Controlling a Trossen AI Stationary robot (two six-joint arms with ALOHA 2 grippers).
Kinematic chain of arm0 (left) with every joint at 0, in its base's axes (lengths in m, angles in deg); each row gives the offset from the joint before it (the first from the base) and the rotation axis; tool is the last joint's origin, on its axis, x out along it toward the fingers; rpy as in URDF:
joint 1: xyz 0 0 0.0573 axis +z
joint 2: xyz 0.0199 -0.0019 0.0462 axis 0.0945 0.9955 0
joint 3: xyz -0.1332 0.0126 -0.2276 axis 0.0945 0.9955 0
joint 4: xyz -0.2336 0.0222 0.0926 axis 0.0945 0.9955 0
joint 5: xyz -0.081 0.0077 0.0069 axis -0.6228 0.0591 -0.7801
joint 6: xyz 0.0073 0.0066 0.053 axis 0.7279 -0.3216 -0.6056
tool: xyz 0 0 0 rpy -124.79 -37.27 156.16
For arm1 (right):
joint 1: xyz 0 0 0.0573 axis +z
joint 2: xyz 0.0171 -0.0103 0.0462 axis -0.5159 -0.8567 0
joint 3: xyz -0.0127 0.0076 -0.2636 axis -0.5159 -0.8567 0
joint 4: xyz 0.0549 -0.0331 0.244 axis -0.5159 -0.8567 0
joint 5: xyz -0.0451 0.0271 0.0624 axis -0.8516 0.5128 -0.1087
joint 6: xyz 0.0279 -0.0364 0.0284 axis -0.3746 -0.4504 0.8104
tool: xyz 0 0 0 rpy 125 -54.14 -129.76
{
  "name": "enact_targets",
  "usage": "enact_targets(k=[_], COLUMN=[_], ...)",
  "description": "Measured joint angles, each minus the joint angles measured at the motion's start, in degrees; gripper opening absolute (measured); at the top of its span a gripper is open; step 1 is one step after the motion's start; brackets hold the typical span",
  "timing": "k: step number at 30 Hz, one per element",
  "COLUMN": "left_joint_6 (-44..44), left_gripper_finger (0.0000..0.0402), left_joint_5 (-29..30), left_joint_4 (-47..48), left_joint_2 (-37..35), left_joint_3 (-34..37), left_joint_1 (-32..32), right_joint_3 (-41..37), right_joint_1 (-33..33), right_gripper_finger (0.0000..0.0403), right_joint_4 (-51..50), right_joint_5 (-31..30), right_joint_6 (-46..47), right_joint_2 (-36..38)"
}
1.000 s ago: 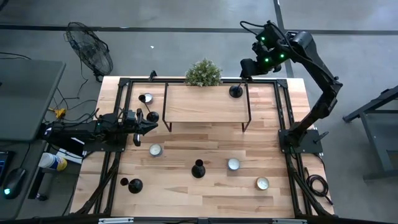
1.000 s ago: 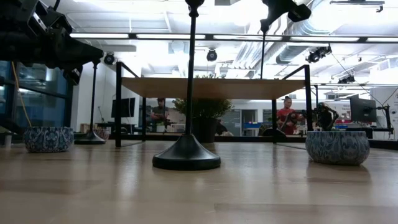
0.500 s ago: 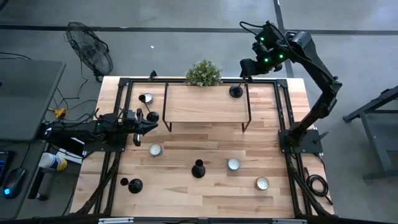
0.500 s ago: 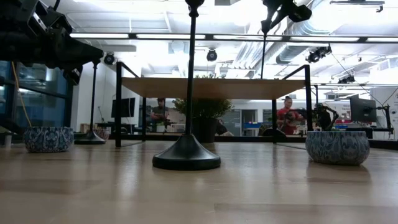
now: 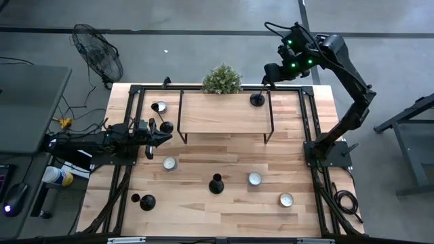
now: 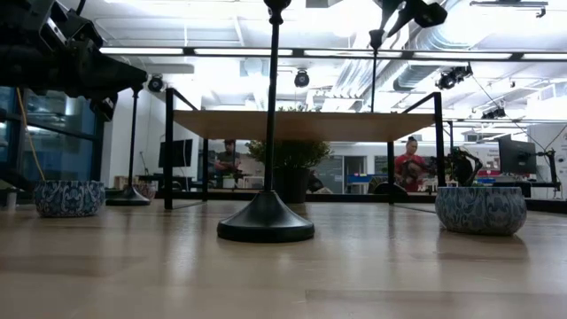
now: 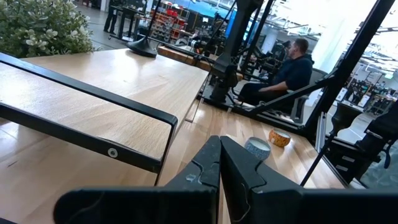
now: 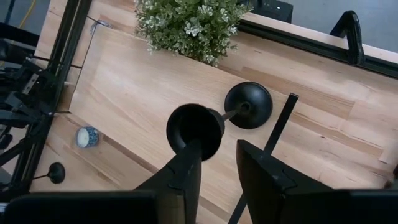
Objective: Pick & Place candle stick holders
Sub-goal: Put the black candle holder on the shelf, then put the orange scented candle on the shelf
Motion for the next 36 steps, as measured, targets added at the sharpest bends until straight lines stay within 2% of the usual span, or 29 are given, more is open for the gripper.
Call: enact_targets(k=[12, 20, 28, 36], left_joint_6=[0.0, 0.0, 0.0, 0.0], left_gripper_finger=[0.0001, 0.0001, 0.0001, 0.0001], left_joint_5=[0.0, 0.0, 0.0, 0.0], left_joint_4=[0.0, 0.0, 0.0, 0.0], left_joint_2=[0.0, 0.0, 0.0, 0.0], left_joint_3=[0.0, 0.0, 0.0, 0.0], left_joint_1=[0.0, 0.0, 0.0, 0.0], right_joint_3=[0.0, 0.0, -2.4, -14.7], right_joint_1=[0.0, 2.2, 10.4, 21.9], right_gripper_finger=[0.0099, 0.0099, 0.0099, 0.0099], right_joint_4=[0.9, 0.6, -0.1, 0.0], right_joint_5=[0.2, 0.1, -3.6, -6.3], right_joint_6=[-0.4, -0.4, 1.2, 7.5], right_joint_2=[0.6, 2.8, 8.1, 16.6])
